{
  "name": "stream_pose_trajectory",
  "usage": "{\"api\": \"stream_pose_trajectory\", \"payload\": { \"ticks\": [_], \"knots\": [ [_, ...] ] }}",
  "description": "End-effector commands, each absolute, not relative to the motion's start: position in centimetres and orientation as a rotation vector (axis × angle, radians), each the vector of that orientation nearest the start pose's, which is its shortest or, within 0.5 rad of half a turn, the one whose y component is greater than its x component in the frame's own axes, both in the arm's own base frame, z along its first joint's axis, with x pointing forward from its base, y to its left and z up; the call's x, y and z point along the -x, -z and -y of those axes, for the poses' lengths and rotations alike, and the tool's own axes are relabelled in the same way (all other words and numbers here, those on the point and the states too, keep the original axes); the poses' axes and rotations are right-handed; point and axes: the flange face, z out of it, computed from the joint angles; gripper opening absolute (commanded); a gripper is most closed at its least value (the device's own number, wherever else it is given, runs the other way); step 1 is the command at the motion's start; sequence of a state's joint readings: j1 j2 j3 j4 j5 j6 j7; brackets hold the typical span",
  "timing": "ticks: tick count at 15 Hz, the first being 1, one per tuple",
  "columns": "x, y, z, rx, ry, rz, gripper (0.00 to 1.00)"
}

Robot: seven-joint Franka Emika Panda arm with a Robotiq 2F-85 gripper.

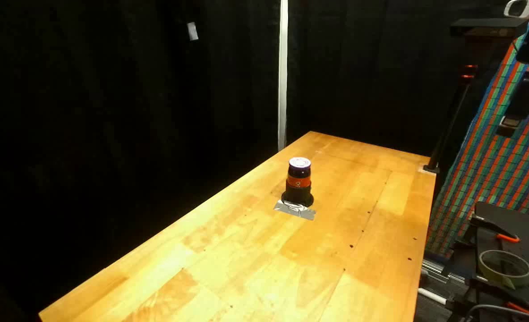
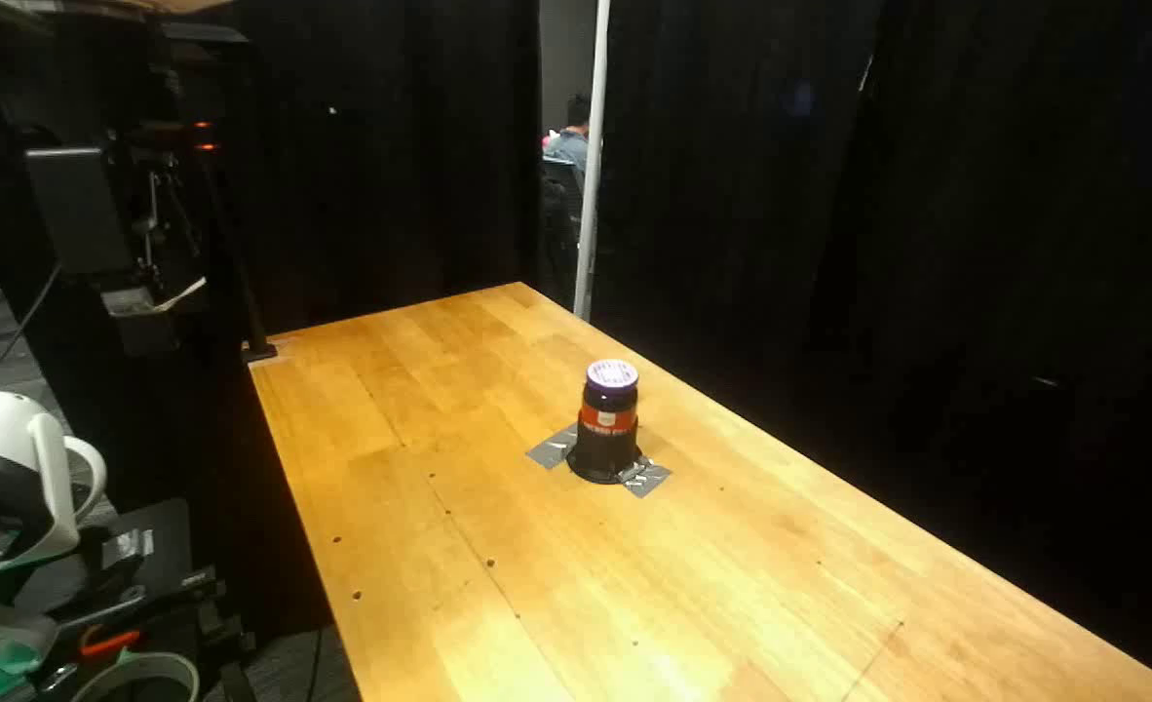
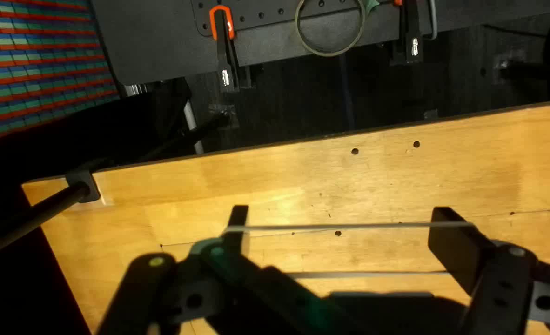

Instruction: Place the elastic on the cup

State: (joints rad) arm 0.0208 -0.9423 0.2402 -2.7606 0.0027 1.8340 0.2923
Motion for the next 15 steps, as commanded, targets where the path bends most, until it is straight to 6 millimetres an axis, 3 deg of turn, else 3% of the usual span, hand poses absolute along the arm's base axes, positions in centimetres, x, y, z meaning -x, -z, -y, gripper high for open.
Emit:
{"api": "stream_pose_trajectory", "payload": {
  "ticks": [1,6,8,11,15],
  "knots": [
    [-26.9,-46.1,-7.0,3.319,0.078,-0.214,1.00],
    [-27.0,-46.2,-7.0,3.319,0.081,-0.214,1.00],
    [-28.3,-45.7,-6.9,3.308,0.049,-0.147,1.00],
    [-31.7,-44.8,-7.2,3.265,0.058,0.061,1.00],
    [-38.1,-44.0,-7.5,3.169,0.110,0.313,1.00]
  ]
}}
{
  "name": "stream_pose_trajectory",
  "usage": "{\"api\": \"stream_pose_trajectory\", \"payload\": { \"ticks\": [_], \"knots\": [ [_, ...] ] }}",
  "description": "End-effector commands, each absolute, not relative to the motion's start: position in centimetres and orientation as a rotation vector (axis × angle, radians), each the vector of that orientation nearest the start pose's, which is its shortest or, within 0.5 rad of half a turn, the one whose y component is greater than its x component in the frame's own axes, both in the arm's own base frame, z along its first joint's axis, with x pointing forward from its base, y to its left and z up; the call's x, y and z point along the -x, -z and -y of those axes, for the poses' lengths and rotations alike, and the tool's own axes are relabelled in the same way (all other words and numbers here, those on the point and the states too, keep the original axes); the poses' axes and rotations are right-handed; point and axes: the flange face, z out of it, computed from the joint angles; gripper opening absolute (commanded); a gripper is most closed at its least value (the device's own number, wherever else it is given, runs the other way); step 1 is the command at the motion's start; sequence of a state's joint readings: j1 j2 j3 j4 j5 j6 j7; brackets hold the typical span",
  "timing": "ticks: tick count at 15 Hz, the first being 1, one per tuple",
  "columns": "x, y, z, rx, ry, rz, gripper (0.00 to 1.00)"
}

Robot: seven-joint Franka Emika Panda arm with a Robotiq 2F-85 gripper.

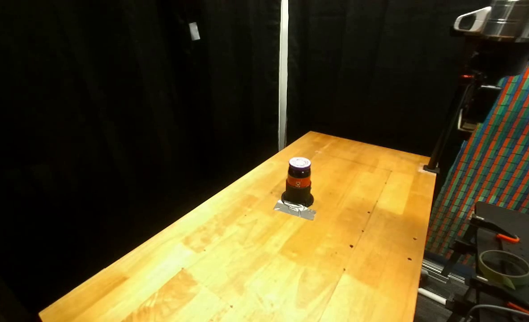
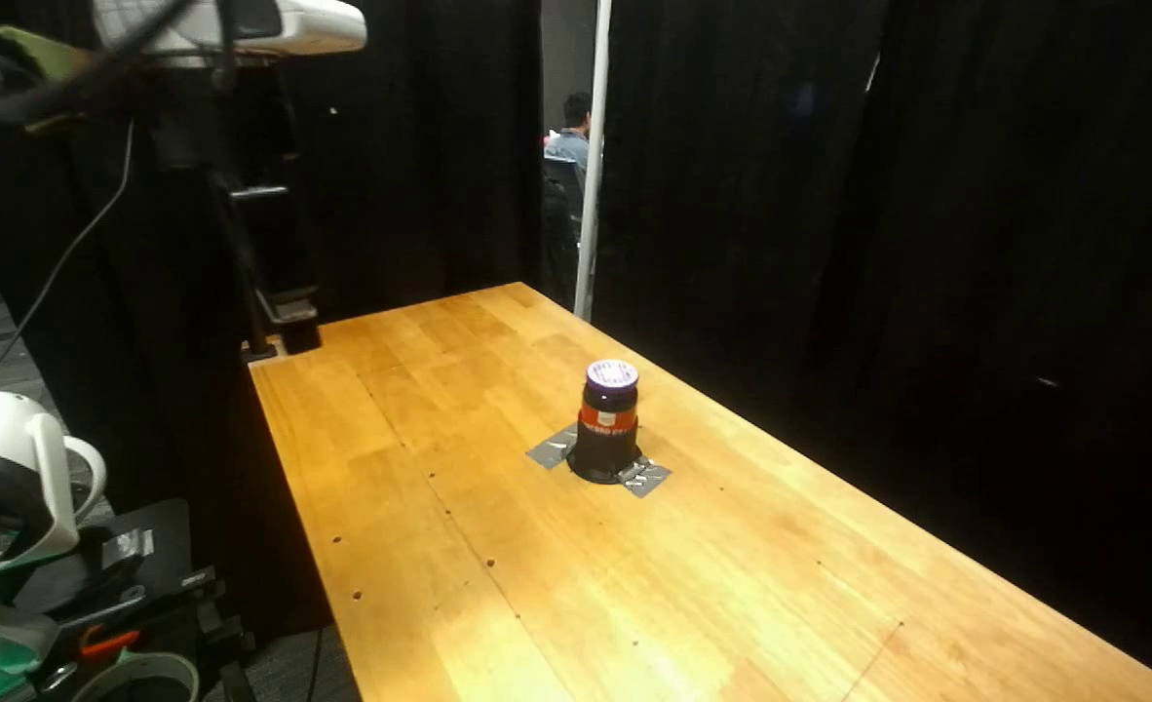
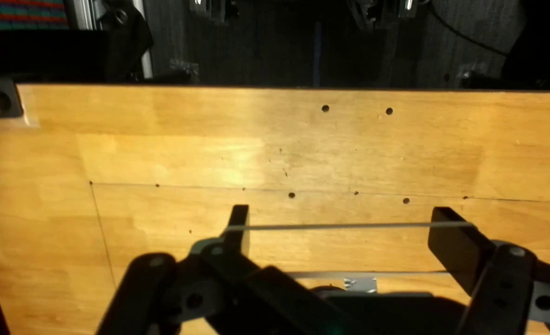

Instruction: Place the elastic on the cup

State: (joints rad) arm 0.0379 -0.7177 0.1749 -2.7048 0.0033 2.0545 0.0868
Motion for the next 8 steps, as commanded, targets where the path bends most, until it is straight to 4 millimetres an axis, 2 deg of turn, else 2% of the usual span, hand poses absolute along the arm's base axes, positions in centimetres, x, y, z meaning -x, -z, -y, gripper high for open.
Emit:
{"api": "stream_pose_trajectory", "payload": {
  "ticks": [1,5,8],
  "knots": [
    [-39.7,-43.9,-7.9,3.137,0.108,0.373,1.00],
    [-46.4,-42.8,-9.9,3.043,0.032,0.493,1.00],
    [-51.6,-41.4,-11.7,2.968,-0.013,0.466,1.00]
  ]
}}
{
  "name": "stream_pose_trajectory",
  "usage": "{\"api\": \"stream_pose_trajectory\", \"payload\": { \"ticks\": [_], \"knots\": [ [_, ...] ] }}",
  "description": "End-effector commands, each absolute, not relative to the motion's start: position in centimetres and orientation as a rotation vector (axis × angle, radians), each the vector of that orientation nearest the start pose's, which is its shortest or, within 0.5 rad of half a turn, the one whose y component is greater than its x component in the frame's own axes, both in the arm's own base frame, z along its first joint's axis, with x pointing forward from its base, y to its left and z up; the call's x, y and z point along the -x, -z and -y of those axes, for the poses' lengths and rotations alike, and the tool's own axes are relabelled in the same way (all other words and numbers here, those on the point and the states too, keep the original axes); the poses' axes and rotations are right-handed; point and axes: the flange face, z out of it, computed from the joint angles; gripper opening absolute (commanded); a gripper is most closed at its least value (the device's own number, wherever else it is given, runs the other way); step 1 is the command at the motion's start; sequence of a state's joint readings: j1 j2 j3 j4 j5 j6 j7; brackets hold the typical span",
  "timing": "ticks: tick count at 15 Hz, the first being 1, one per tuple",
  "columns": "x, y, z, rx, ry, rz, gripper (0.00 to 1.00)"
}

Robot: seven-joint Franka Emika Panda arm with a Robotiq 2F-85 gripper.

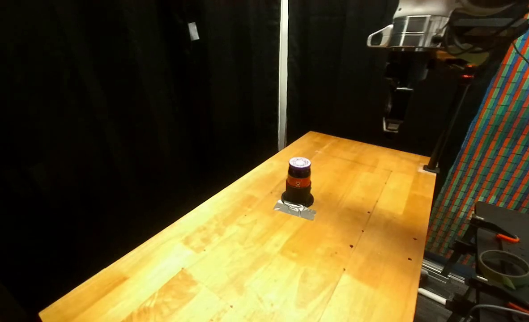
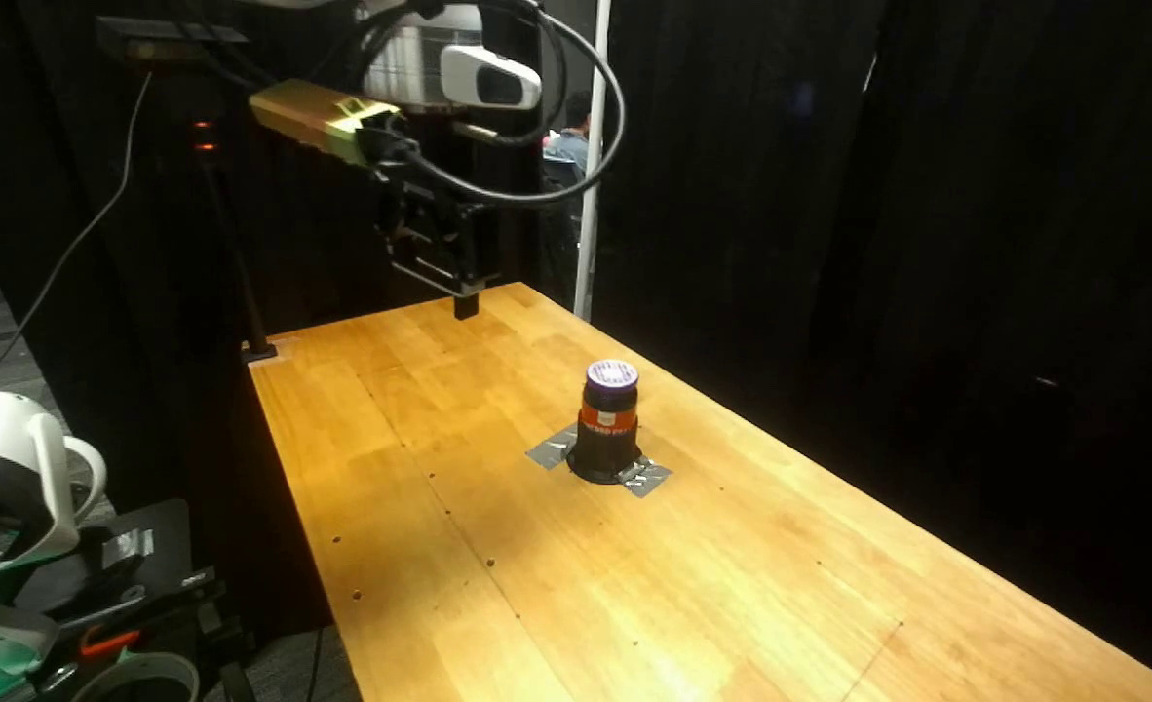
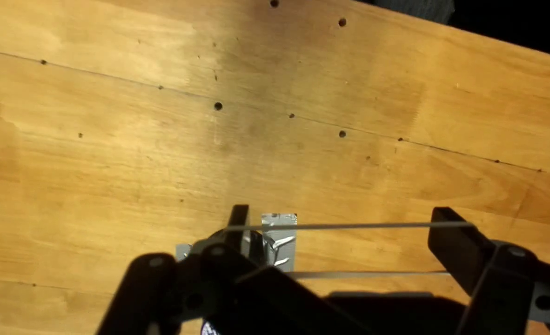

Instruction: Place the elastic on the cup

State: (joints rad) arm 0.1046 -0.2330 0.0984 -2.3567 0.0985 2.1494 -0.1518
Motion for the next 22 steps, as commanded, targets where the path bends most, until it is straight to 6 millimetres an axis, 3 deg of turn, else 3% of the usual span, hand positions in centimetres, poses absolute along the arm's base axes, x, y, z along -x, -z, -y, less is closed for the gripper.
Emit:
{"api": "stream_pose_trajectory", "payload": {
  "ticks": [1,6,12,17,22],
  "knots": [
    [-53.2,-40.7,-12.2,2.946,-0.029,0.447,1.00],
    [-61.5,-37.9,-13.2,2.990,0.011,0.281,1.00],
    [-68.1,-34.3,-11.6,3.104,0.000,0.188,1.00],
    [-71.5,-31.4,-9.6,3.097,-0.092,0.180,1.00],
    [-73.0,-29.8,-9.2,3.066,-0.212,0.228,1.00]
  ]
}}
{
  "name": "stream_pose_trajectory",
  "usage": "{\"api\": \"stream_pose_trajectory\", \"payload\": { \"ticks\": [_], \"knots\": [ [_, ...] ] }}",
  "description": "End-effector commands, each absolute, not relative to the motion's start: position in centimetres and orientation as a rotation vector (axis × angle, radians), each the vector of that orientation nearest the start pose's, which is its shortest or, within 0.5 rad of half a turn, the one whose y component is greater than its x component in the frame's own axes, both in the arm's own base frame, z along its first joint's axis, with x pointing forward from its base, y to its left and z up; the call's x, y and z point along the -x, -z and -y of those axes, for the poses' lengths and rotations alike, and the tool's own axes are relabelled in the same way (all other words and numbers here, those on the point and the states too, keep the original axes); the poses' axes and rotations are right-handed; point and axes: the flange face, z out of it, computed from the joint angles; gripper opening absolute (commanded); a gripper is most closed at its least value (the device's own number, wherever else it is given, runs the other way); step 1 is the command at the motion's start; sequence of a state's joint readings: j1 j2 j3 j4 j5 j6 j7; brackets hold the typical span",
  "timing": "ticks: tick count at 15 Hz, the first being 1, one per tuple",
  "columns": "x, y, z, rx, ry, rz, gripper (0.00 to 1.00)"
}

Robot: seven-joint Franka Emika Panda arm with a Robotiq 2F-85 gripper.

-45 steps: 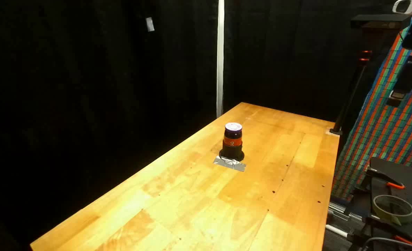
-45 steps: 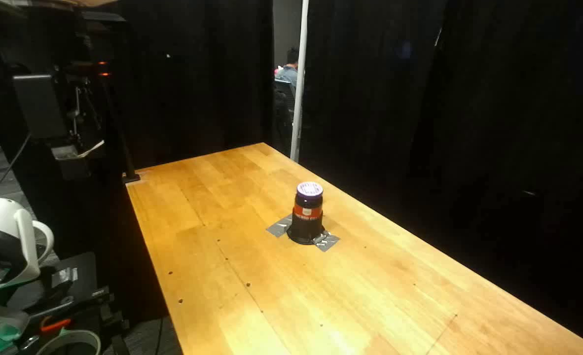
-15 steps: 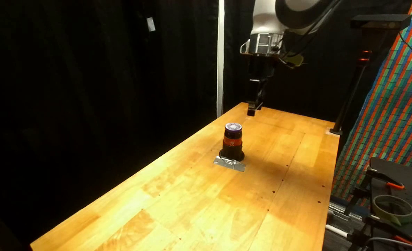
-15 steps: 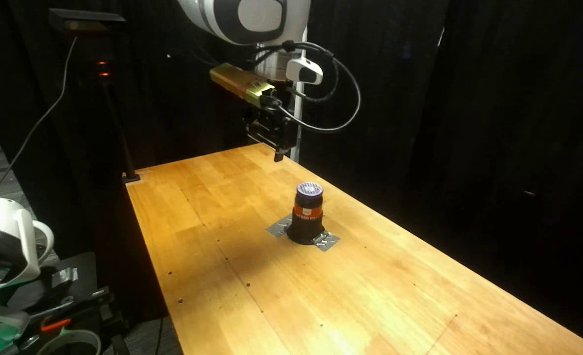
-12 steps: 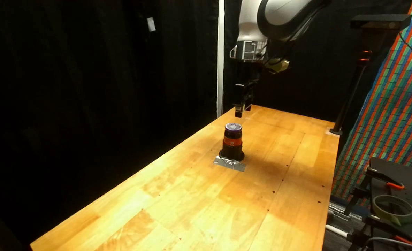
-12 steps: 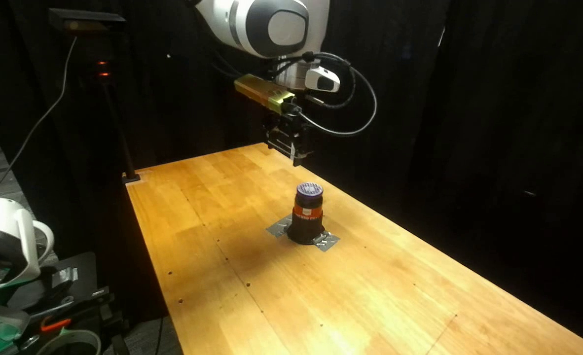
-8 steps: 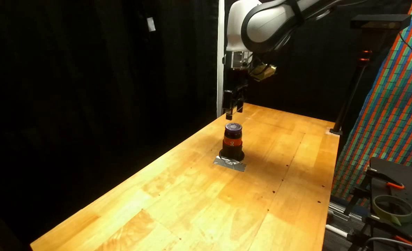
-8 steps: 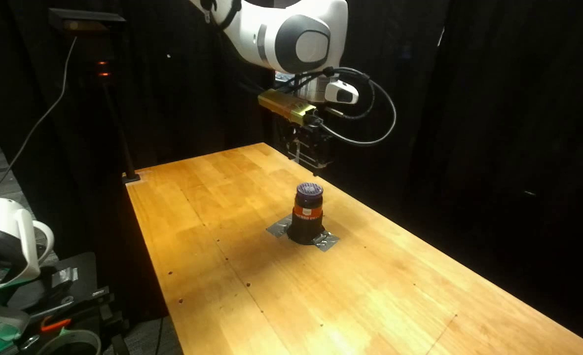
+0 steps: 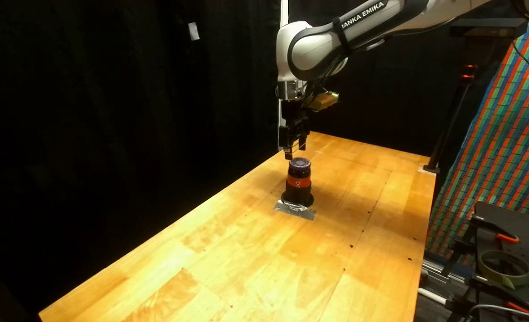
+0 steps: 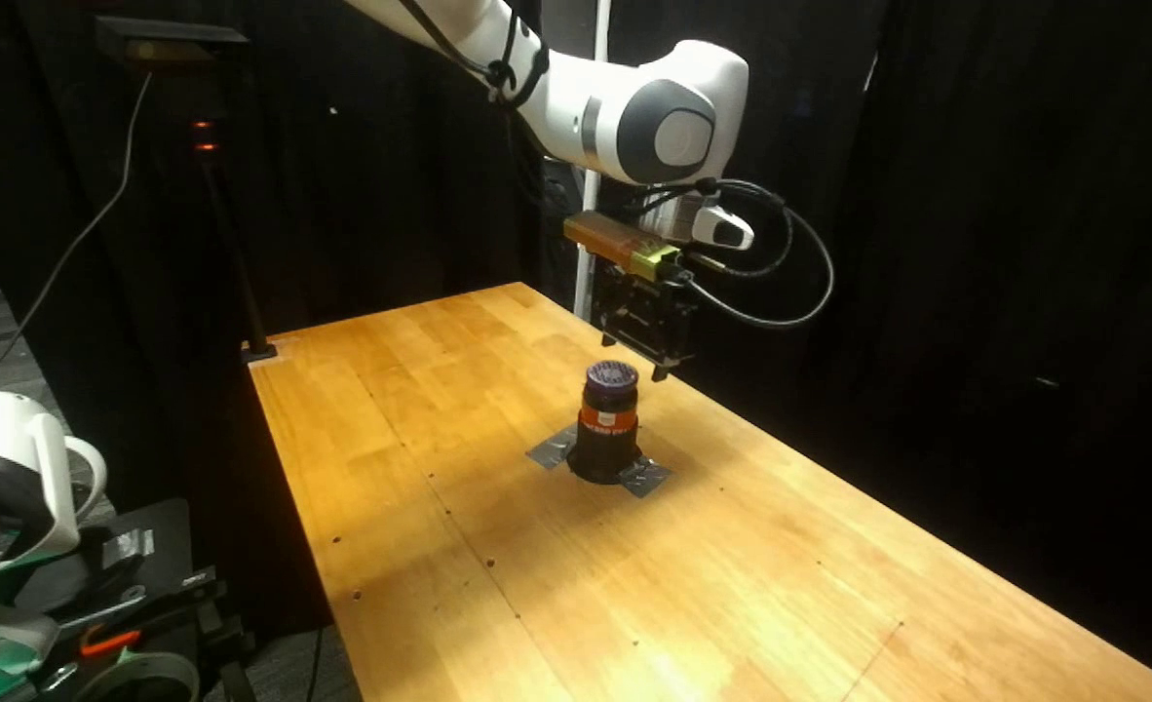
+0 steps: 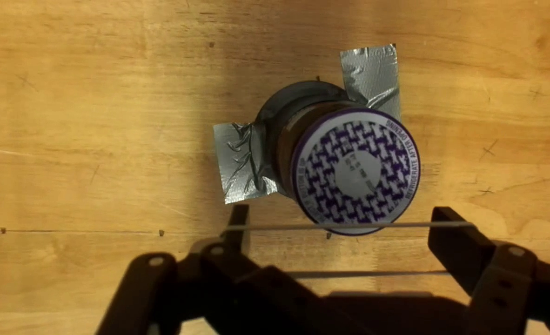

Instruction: Place the elastic on the cup

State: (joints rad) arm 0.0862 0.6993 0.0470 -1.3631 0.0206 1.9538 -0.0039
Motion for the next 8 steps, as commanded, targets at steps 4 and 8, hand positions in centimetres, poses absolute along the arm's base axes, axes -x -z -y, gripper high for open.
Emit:
{"api": "stream_pose_trajectory", "payload": {
  "ticks": [4,8],
  "knots": [
    [-73.6,-28.4,-9.7,3.051,-0.258,0.263,1.00],
    [-73.8,-26.9,-10.1,3.033,-0.294,0.273,1.00]
  ]
}}
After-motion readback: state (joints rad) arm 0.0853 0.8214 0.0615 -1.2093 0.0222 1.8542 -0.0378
